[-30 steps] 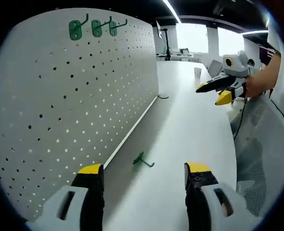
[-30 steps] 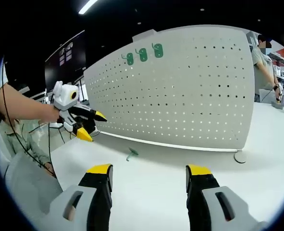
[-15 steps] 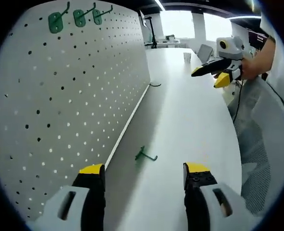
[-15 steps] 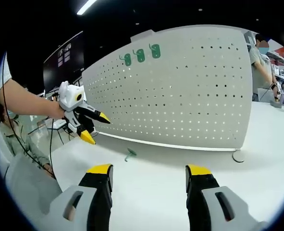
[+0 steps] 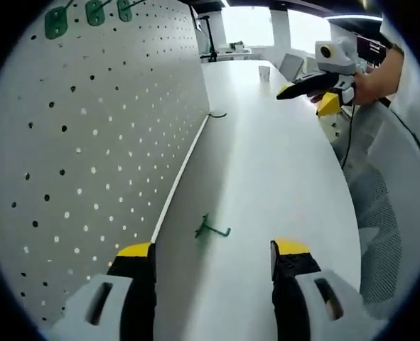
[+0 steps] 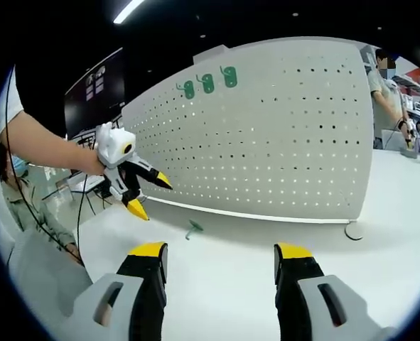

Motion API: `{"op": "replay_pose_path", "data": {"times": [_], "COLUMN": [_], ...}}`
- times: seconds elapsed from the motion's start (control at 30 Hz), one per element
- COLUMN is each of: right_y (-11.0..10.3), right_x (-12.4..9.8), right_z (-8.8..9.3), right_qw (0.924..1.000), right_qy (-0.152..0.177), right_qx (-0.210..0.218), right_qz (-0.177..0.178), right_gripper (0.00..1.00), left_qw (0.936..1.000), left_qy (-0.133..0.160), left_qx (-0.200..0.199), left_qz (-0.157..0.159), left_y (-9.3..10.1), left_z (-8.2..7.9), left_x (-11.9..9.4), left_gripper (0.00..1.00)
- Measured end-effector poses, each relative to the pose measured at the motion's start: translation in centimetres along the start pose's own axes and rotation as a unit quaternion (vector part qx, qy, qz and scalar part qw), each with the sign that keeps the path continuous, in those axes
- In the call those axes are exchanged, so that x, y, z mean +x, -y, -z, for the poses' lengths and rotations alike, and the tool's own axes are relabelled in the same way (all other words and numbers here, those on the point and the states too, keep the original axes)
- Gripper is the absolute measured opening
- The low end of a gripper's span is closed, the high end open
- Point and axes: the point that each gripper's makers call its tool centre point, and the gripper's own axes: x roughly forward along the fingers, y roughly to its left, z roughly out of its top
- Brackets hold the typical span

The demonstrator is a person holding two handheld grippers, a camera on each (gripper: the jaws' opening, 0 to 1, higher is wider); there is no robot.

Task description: Insert the hook assembly into the mounting plate slot until the hook locks in place.

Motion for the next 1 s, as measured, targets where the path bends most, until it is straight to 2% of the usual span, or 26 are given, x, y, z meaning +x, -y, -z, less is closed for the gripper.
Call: {"op": "replay_pose_path", "data": {"times": [0.33,0.6,1.0], "right_y": [0.0,-0.1,-0.2], "right_x": [0.0,0.0,0.1], "right_z": [-0.2,-0.2,-0.1], "right_qw": [1.0,1.0,1.0], "right_qy": [0.003,0.004,0.002], "right_qx": [-0.001,-0.001,-0.001], "right_qz": [0.0,-0.002,-0.005], "right_gripper": [0.59,0.59,0.58], "left_qw": [0.9983,0.9932,0.9873], "left_qy": [-0.032,-0.065,-0.091], "left_qx": [0.036,0.078,0.1], "left_qz": [0.031,0.057,0.084], "left_y": [0.4,0.5,0.0], "left_z": [0.5,1.3,2.0], "left_x": [1.7,2.8,4.5], "left_gripper": [0.66,0.66,0.65]}}
